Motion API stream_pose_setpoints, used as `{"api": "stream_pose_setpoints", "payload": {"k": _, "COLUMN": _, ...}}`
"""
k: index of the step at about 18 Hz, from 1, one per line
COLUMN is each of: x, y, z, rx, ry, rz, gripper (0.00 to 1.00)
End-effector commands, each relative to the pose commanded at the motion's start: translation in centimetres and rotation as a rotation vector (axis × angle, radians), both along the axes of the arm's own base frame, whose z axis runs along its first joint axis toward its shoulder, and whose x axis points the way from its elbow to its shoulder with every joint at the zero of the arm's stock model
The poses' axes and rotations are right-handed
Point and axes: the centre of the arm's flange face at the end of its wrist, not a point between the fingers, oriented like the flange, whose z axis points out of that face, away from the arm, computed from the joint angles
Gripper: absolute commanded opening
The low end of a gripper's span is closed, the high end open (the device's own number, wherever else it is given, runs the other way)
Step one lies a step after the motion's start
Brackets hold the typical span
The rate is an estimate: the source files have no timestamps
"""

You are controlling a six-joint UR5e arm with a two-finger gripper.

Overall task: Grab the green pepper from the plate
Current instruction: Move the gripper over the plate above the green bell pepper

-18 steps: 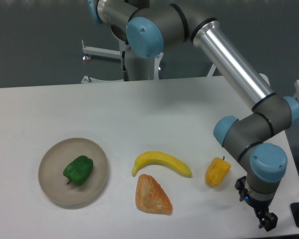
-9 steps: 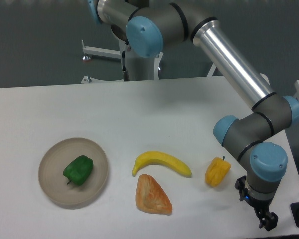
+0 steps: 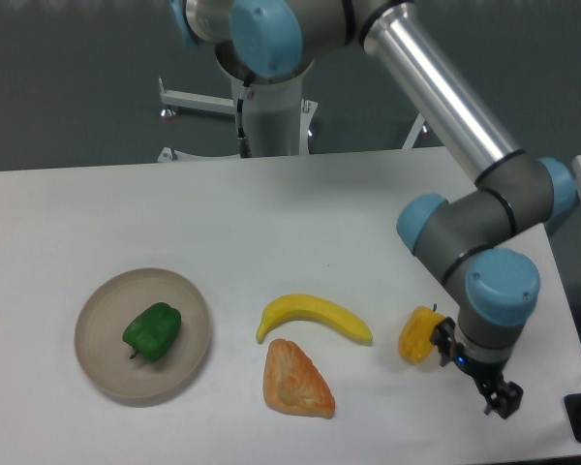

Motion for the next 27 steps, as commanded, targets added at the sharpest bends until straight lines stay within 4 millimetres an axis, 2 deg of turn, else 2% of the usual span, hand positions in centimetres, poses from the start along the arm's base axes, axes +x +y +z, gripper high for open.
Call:
{"api": "stream_pose_setpoints", "payload": {"k": 2, "x": 2.1, "y": -0.6, "z": 0.7, "rx": 0.04, "ry": -0.084, "rz": 0.085, "gripper": 1.0}}
{"api": "stream_pose_setpoints", "payload": {"k": 5, "x": 6.6, "y": -0.2, "z": 2.6, "rx": 0.075, "ry": -0.161, "rz": 0.177, "gripper": 1.0}}
{"api": "stream_pose_setpoints", "payload": {"k": 8, "x": 12.2, "y": -0.3, "z": 4.3, "rx": 0.115, "ry": -0.273, "rz": 0.236, "gripper": 1.0}}
{"api": "stream_pose_setpoints", "payload": {"k": 11, "x": 17.2, "y": 0.8, "z": 5.3, "rx": 0.121, "ry": -0.35, "rz": 0.321, "gripper": 1.0}}
{"api": "stream_pose_setpoints", "payload": {"k": 14, "x": 22.3, "y": 2.1, "z": 3.4, "rx": 0.095, "ry": -0.362, "rz": 0.296, "gripper": 1.0}}
{"api": "stream_pose_setpoints", "payload": {"k": 17, "x": 27.4, "y": 1.3, "z": 2.3, "rx": 0.105, "ry": -0.365, "rz": 0.289, "gripper": 1.0}}
{"api": "stream_pose_setpoints", "payload": {"k": 19, "x": 30.0, "y": 0.6, "z": 1.1, "rx": 0.145, "ry": -0.36, "rz": 0.314, "gripper": 1.0}}
{"api": "stream_pose_setpoints", "payload": {"k": 22, "x": 32.9, "y": -0.7, "z": 0.4, "rx": 0.177, "ry": -0.357, "rz": 0.33, "gripper": 1.0}}
{"api": "stream_pose_setpoints", "payload": {"k": 27, "x": 35.2, "y": -0.2, "z": -0.6, "rx": 0.158, "ry": -0.345, "rz": 0.299, "gripper": 1.0}}
